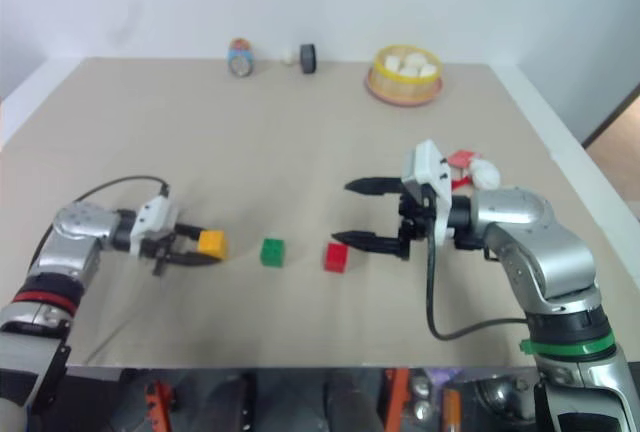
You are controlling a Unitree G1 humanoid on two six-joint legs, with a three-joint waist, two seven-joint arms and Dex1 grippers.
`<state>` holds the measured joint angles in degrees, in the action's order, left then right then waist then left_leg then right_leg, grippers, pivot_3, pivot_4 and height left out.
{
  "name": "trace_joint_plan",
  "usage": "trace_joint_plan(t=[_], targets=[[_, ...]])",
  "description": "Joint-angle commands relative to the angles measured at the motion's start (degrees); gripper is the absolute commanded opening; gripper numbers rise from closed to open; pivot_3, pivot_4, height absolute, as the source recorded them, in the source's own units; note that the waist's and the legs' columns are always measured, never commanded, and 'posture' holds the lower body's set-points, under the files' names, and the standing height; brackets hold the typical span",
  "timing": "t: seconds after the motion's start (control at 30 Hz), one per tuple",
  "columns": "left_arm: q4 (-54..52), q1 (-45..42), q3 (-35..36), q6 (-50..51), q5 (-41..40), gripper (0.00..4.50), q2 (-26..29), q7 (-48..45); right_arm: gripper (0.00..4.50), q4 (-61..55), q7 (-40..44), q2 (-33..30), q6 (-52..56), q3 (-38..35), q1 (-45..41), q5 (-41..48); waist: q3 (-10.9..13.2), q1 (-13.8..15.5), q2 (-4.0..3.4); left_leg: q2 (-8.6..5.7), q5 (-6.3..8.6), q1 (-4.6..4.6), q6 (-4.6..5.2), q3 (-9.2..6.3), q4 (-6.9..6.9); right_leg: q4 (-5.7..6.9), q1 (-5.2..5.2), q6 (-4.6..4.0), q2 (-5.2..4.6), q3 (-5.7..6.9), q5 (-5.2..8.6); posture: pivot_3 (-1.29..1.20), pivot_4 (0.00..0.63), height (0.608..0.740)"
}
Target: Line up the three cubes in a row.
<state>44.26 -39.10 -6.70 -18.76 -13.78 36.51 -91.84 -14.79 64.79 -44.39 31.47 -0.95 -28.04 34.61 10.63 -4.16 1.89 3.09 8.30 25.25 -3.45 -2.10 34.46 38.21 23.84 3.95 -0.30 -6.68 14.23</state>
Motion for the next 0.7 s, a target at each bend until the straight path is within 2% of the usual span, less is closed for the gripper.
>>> trace_joint_plan(t=[0.03, 0.27, 0.7], targets=[[0.91, -2.4, -0.89, -1.61, -0.02, 1.36, -0.37, -0.66, 4.5, -2.43, -0.3, -0.85, 0.0, -2.07, -0.89, 1.02, 0.0, -0.01, 0.0, 0.0, 0.0, 0.0, 0.0, 0.0, 0.0, 0.0, 0.0, 0.0, 0.0, 0.0, 0.0, 0.0, 0.15, 0.74], [0.21, -3.95, -4.92, -1.33, -2.19, 1.36, -0.72, -0.66, 4.5, -3.72, -1.14, -1.12, 0.25, -2.6, 0.2, 1.32, 0.0, -0.03, 0.0, 0.0, 0.0, 0.01, 0.0, 0.0, -0.01, 0.0, 0.0, 0.01, 0.0, 0.0, 0.0, 0.0, 0.15, 0.74], [6.23, -4.67, -6.12, -4.72, -1.96, 1.36, 0.17, -0.66, 4.5, -4.05, -1.8, -1.38, 0.58, -3.25, 0.93, 1.55, 0.0, -0.05, 0.0, 0.01, -0.01, -0.01, 0.01, -0.02, 0.01, 0.03, 0.0, -0.01, 0.03, 0.0, -0.02, 0.0, 0.15, 0.74]])
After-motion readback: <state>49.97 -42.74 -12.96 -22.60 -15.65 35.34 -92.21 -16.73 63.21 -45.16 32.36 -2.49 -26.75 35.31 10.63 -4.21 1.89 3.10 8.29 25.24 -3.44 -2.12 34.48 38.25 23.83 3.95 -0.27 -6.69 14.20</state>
